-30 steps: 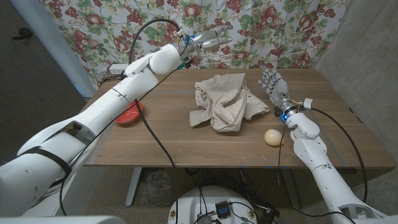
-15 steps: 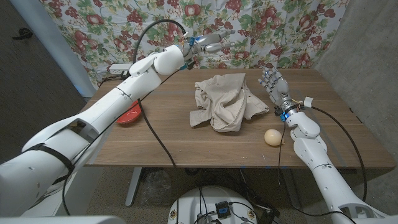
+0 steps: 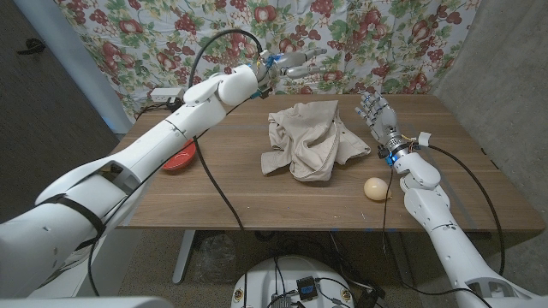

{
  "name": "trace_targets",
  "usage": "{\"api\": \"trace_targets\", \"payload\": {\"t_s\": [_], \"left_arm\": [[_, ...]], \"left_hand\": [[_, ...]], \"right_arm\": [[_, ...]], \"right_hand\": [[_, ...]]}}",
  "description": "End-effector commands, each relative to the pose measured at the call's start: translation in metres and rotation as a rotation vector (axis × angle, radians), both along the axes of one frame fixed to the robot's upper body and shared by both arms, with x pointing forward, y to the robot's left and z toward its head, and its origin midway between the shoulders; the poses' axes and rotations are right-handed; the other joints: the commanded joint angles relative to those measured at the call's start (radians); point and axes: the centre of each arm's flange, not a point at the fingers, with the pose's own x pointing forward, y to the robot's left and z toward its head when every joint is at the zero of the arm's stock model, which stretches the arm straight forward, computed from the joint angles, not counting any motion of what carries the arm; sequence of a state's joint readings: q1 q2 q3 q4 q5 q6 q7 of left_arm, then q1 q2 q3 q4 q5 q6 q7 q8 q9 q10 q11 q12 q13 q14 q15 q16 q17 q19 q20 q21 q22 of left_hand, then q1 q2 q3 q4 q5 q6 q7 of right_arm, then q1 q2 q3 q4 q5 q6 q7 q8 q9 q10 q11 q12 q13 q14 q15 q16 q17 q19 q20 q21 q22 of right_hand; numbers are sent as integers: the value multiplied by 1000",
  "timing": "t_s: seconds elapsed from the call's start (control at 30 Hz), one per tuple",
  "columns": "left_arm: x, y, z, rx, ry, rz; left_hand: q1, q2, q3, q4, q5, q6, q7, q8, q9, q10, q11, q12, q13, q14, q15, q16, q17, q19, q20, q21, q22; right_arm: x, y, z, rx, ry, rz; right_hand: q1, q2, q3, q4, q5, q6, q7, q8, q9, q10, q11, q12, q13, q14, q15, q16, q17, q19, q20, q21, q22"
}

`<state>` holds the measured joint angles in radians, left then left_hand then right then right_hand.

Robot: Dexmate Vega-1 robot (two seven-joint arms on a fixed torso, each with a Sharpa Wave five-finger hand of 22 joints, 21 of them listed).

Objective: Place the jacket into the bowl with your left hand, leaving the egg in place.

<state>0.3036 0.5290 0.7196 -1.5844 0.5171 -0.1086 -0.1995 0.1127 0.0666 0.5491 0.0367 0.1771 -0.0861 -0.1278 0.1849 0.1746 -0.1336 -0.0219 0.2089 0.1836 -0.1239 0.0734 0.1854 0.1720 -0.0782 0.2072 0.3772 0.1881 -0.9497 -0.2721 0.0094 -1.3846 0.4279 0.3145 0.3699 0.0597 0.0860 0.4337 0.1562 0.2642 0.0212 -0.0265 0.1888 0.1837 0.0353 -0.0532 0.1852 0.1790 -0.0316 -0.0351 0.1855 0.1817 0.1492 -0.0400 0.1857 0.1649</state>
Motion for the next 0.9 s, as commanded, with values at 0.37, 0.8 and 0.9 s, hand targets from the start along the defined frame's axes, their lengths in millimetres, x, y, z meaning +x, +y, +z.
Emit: {"api": "trace_targets", "payload": {"t_s": [0.37,0.8,0.9], "left_arm": [[19,-10,-14,82,8,114],[27,-17,-21,138,40,128],[27,-19,-23,147,40,130]], "left_hand": [[19,-90,-28,-58,0,-25,-85,-5,2,-2,-17,-2,4,20,6,6,4,7,12,-15,7],[30,-118,-39,-82,4,-33,-89,-3,2,3,-23,-1,4,48,16,12,5,13,13,-19,9],[33,-121,-40,-86,4,-35,-89,-3,2,5,-24,0,4,49,16,12,5,14,13,-20,10]], "right_arm": [[5,-3,0,1,5,0],[6,-6,0,9,2,2],[6,-6,0,6,-1,3]], "right_hand": [[-1,66,7,0,-1,8,3,5,2,6,1,3,3,7,-25,6,1,10,-76,8,4],[-2,64,8,0,-2,8,4,4,2,7,2,3,3,9,-22,6,2,11,-73,8,4],[-2,64,8,0,-2,9,4,4,2,7,3,3,3,10,-22,6,2,11,-73,8,4]]}}
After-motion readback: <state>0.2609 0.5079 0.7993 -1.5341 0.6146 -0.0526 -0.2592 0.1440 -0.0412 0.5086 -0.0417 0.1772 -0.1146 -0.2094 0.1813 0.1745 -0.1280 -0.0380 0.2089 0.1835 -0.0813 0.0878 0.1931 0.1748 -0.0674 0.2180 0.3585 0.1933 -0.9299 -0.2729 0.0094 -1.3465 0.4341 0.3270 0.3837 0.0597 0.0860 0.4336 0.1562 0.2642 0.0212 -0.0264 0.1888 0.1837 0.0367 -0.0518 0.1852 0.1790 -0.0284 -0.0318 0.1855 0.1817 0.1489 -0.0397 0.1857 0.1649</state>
